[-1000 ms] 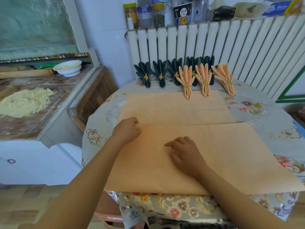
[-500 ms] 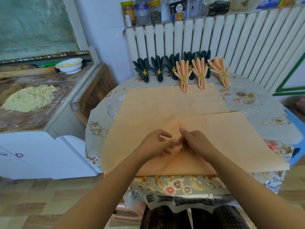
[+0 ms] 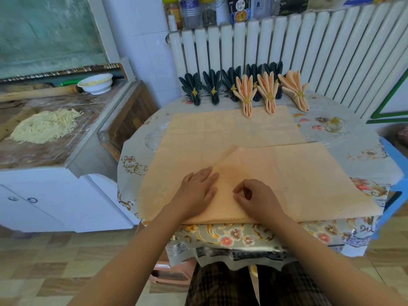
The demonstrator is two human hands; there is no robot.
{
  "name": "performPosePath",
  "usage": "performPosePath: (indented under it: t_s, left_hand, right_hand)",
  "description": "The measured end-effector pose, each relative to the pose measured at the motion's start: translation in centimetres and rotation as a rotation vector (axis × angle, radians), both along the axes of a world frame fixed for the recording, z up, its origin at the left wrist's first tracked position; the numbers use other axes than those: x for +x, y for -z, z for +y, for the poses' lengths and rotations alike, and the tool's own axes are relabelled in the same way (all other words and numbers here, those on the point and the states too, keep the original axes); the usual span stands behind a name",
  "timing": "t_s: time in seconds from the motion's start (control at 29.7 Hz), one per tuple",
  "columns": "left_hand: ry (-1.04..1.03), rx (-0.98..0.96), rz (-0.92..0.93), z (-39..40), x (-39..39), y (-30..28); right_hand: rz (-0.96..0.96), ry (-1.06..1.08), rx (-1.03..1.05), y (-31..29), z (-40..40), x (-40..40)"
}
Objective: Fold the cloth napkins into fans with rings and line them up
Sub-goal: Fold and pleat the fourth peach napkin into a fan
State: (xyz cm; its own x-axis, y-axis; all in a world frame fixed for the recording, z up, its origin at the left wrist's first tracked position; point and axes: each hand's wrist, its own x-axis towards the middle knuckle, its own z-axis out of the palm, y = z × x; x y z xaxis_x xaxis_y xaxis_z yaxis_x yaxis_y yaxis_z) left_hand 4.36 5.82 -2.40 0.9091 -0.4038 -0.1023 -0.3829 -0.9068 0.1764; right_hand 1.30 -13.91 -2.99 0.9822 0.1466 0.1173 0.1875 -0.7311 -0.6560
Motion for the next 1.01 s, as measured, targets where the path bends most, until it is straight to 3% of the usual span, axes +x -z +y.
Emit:
performPosePath:
  t_s: [0.34, 0.67, 0.81, 0.91, 1.01]
  left_hand:
    - [0.058, 0.019, -0.029, 0.5, 0.3, 0.5]
    - [0.02, 0.107, -0.016, -1.3, -0.2, 1.3]
    - [0.029, 0.118, -0.032, -1.5, -0.2, 1.6]
    - [0.022, 0.1, -0.054, -1.2, -0.1, 2.0]
    - [0.018, 0.08, -0.078, -1.1, -0.2, 2.0]
  right_hand:
    - [-0.172, -0.085, -0.013, 1.2, -0.1, -0.4]
    - [-0.276, -0.017, -0.134, 1.4, 0.3, -0.6]
    - [-0.168, 0.097, -0.223, -0.2, 0.3, 0.5]
    - [-0.126, 0.02, -0.275, -1.4, 1.4, 3.4]
    - [0.069, -0.094, -0.341, -0.8, 2.4, 6.5]
